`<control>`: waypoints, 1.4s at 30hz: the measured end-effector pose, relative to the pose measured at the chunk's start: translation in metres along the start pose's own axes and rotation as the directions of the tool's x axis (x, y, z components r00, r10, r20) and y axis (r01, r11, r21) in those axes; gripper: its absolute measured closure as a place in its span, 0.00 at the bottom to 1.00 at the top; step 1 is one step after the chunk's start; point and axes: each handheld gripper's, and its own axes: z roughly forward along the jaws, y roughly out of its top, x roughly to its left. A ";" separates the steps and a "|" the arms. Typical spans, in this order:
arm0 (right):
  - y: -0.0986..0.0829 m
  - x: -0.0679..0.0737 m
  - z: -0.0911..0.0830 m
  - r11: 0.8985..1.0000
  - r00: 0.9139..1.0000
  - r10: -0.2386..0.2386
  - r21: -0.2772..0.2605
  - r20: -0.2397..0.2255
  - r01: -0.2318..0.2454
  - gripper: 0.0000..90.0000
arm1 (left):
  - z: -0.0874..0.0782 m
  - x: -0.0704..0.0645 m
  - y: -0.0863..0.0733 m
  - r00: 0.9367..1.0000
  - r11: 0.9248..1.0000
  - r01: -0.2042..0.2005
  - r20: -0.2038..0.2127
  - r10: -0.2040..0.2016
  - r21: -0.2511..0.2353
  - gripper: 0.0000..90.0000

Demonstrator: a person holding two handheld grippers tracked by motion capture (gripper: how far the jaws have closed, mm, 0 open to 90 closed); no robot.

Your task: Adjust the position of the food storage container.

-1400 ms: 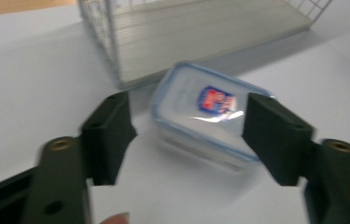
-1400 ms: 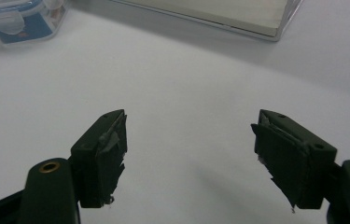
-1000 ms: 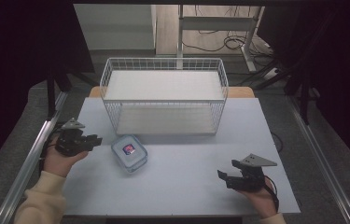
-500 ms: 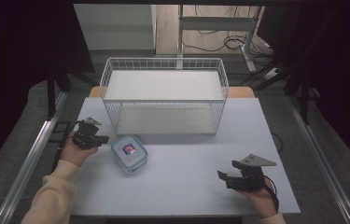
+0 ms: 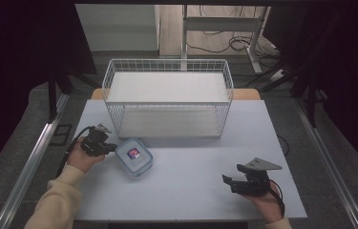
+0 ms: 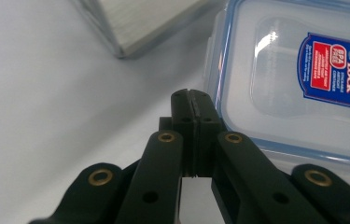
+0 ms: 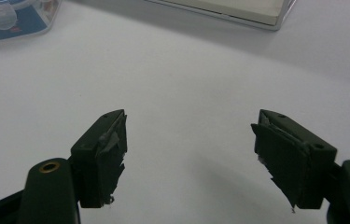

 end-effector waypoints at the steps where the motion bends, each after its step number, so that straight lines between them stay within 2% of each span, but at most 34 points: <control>1: 0.000 0.000 0.000 1.000 1.000 0.000 0.000 0.000 0.000 0.29 | 0.000 0.000 0.000 1.000 1.000 0.000 0.000 0.000 0.000 1.00; 9: 0.000 0.000 0.000 1.000 1.000 0.001 -0.004 0.001 -0.001 0.29 | -0.002 -0.024 0.000 0.998 0.999 -0.052 0.035 0.052 0.003 1.00; 11: 0.001 0.001 -0.002 1.000 1.000 -0.003 -0.019 -0.002 0.003 0.29 | -0.003 -0.030 0.000 0.997 0.998 -0.064 0.046 0.063 0.002 1.00; 15: 0.003 0.002 -0.005 0.999 1.000 -0.009 -0.042 -0.008 0.008 0.29 | -0.002 -0.036 -0.001 0.997 0.998 -0.055 0.058 0.055 -0.002 1.00; 17: 0.004 0.003 -0.006 0.998 1.000 -0.014 -0.060 -0.014 0.013 0.29 | -0.002 -0.037 -0.001 0.996 0.999 -0.040 0.077 0.041 -0.008 1.00; 20: 0.004 0.004 -0.007 0.998 1.000 -0.017 -0.067 -0.014 0.016 0.29 | 0.001 -0.039 -0.004 0.993 1.000 -0.021 0.115 0.022 -0.011 1.00; 23: 0.004 0.004 -0.008 0.997 1.000 -0.015 -0.070 -0.013 0.014 0.29 | 0.006 -0.043 -0.005 0.992 1.000 -0.020 0.127 0.020 -0.001 1.00; 25: 0.004 0.003 -0.008 0.997 1.000 -0.016 -0.071 -0.012 0.015 0.29 | 0.012 -0.051 -0.005 0.988 0.999 -0.033 0.150 0.032 0.004 1.00; 30: 0.004 0.003 -0.008 0.997 1.000 -0.017 -0.070 -0.012 0.016 0.29 | 0.017 -0.063 -0.001 0.984 0.999 -0.051 0.170 0.051 -0.004 1.00; 36: 0.004 0.003 -0.008 0.997 1.000 -0.017 -0.070 -0.014 0.016 0.29 | 0.023 -0.082 0.004 0.975 0.997 -0.078 0.206 0.079 -0.011 1.00; 42: 0.004 0.003 -0.007 0.998 1.000 -0.018 -0.067 -0.017 0.016 0.29 | 0.029 -0.097 0.008 0.971 0.995 -0.094 0.218 0.096 -0.017 1.00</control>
